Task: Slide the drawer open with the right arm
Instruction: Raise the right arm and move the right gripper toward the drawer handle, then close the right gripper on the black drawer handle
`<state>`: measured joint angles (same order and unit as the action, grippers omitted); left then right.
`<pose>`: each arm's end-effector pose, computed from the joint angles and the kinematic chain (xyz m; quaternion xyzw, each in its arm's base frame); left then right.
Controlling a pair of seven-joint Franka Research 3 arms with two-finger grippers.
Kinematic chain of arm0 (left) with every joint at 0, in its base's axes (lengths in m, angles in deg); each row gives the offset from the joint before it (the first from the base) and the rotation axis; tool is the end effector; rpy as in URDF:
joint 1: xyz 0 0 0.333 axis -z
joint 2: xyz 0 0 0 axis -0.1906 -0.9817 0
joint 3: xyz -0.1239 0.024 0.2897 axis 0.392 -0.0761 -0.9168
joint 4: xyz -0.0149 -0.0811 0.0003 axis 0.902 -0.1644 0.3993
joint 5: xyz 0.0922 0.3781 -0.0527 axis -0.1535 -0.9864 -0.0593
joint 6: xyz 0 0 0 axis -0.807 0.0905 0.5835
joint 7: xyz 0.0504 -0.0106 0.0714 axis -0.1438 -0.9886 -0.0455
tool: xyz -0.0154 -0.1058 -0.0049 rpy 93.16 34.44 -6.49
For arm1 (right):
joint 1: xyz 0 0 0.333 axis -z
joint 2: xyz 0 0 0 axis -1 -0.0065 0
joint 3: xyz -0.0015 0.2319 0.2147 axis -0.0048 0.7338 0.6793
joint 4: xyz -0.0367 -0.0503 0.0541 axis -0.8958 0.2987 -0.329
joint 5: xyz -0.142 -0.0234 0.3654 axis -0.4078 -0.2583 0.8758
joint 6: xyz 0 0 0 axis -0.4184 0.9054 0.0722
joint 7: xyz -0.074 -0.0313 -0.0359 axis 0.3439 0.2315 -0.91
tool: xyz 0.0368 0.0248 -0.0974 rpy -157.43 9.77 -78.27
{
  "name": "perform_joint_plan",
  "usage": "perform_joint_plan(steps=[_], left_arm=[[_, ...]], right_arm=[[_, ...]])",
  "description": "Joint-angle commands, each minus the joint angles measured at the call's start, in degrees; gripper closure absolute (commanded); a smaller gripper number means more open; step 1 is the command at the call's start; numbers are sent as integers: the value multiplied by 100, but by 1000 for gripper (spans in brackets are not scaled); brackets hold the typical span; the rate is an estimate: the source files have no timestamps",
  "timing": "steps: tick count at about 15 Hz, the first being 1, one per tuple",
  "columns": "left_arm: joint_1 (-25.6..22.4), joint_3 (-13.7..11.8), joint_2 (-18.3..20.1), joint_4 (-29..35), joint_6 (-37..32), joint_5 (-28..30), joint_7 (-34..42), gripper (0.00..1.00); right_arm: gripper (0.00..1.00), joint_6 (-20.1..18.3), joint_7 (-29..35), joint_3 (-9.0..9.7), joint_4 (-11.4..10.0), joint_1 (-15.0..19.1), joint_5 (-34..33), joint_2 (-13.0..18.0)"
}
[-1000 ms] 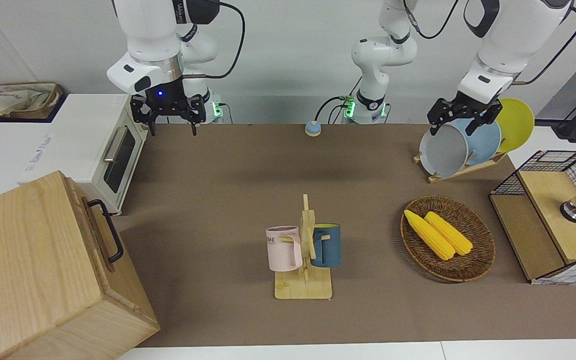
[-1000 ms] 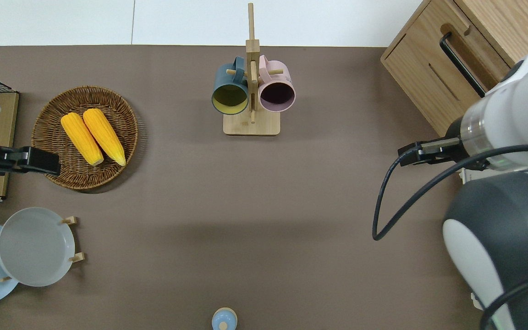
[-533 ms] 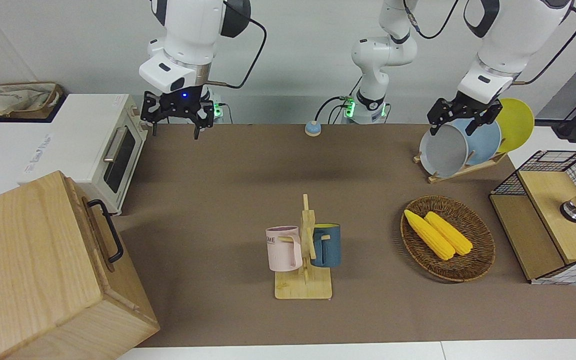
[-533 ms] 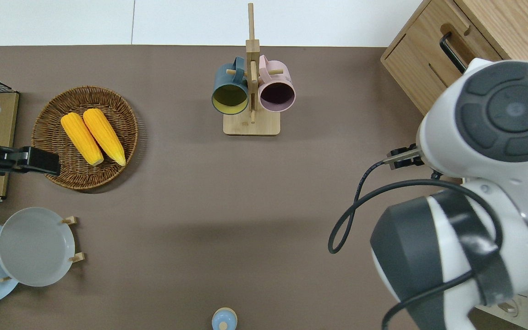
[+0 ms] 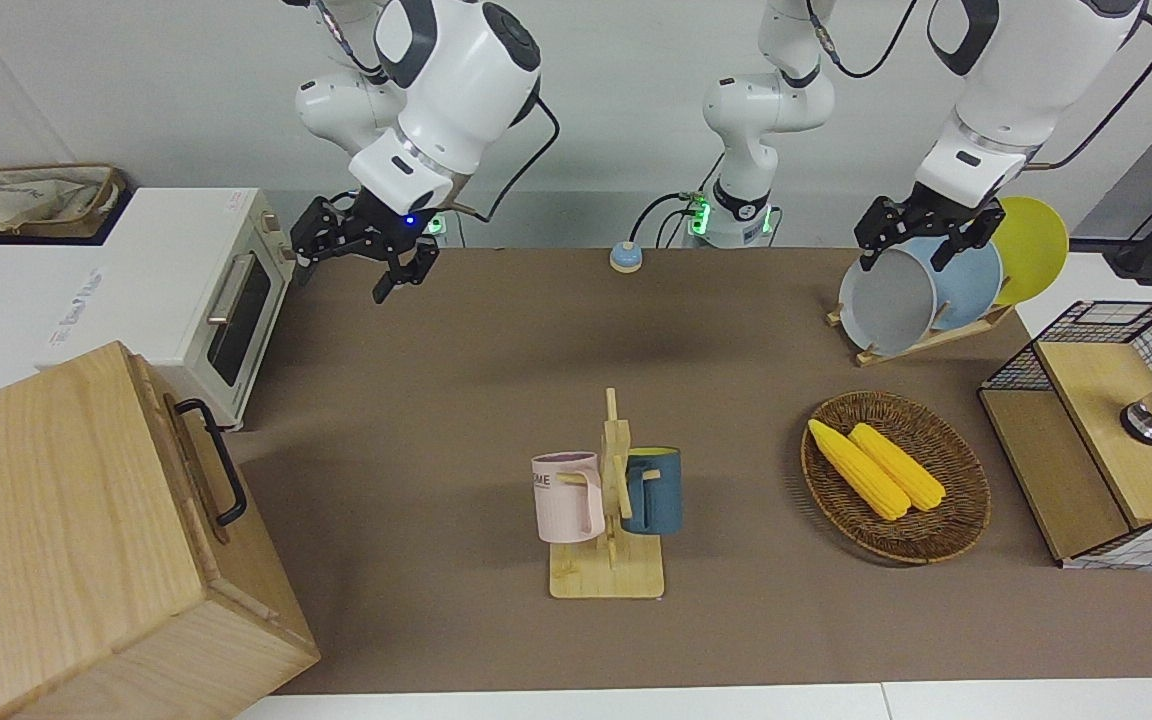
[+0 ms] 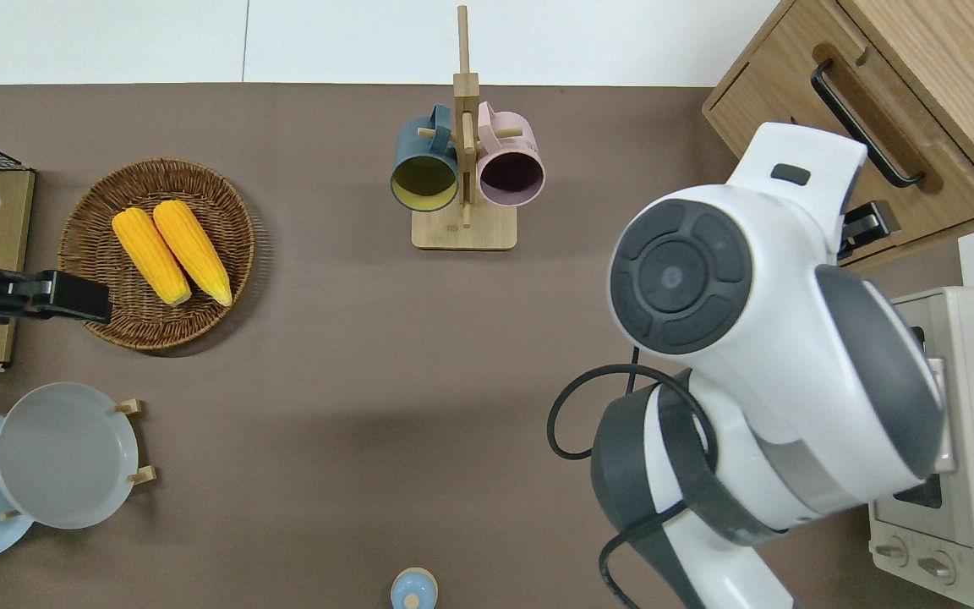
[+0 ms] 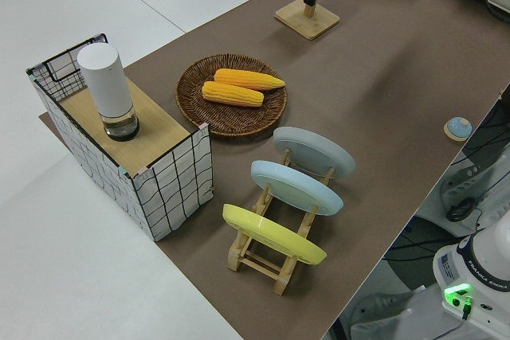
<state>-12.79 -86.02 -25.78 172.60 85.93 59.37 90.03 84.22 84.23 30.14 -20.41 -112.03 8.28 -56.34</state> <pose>0.5611 -0.0148 0.6260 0.9995 -0.0250 -0.0167 0.0013 0.5728 0.1917 0.5895 0.9167 0.1548 0.0543 0.3643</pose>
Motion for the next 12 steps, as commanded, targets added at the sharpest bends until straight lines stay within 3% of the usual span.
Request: perform_joint_plan(steps=[1, 3, 8, 12], left_arm=[[-31, 40, -65, -140, -113, -98, 56, 7], [-31, 40, -65, -149, -113, -98, 56, 7], [-31, 40, -65, -140, -113, -98, 56, 7], [-31, 40, -65, -149, -113, -98, 56, 5]], right_arm=[[17, 337, 357, 193, -590, -115, -1091, 34], [17, 442, 533, 238, -793, -124, -1575, 17], [17, 557, 674, 256, -925, -98, -2630, -281], [17, 1048, 1174, 256, -1258, 130, -3509, -414]])
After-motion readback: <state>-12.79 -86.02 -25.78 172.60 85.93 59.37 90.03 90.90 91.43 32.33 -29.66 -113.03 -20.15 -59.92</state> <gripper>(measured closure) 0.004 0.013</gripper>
